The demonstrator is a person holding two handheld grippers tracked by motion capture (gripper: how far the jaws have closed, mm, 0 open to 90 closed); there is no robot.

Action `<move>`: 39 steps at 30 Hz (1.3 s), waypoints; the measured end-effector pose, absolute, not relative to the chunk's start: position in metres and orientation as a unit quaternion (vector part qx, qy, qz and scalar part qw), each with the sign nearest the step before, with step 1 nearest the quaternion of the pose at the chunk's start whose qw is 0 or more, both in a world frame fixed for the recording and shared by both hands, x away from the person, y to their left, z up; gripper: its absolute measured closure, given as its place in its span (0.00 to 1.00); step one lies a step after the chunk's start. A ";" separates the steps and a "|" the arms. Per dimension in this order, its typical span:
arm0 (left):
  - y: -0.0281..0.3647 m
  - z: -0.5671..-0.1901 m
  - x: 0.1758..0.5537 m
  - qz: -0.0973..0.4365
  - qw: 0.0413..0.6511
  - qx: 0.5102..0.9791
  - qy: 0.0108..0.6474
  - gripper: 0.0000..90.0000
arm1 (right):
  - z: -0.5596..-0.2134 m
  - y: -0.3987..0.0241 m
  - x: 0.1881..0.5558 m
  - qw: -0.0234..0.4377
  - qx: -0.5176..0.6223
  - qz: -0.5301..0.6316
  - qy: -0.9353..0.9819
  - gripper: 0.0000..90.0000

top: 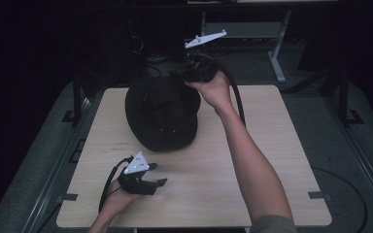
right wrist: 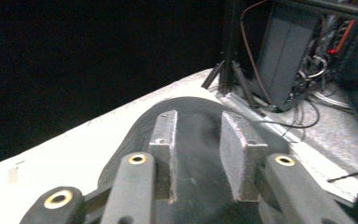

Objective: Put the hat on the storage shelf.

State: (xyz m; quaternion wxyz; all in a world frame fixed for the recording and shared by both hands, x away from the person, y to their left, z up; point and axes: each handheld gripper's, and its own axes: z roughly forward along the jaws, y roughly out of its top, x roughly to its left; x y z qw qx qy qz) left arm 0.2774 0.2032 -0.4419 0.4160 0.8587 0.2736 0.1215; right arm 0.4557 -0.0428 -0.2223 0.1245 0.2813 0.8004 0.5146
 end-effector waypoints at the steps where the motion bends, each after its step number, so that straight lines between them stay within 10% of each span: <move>1: 0.203 -0.442 0.277 0.121 0.416 0.859 0.274 0.36 | -0.222 -0.048 0.454 0.123 0.280 0.519 0.798 0.70; 39: 0.203 -0.444 0.274 0.124 0.413 0.860 0.273 0.33 | -0.263 -0.143 0.425 0.098 0.328 0.544 0.766 0.35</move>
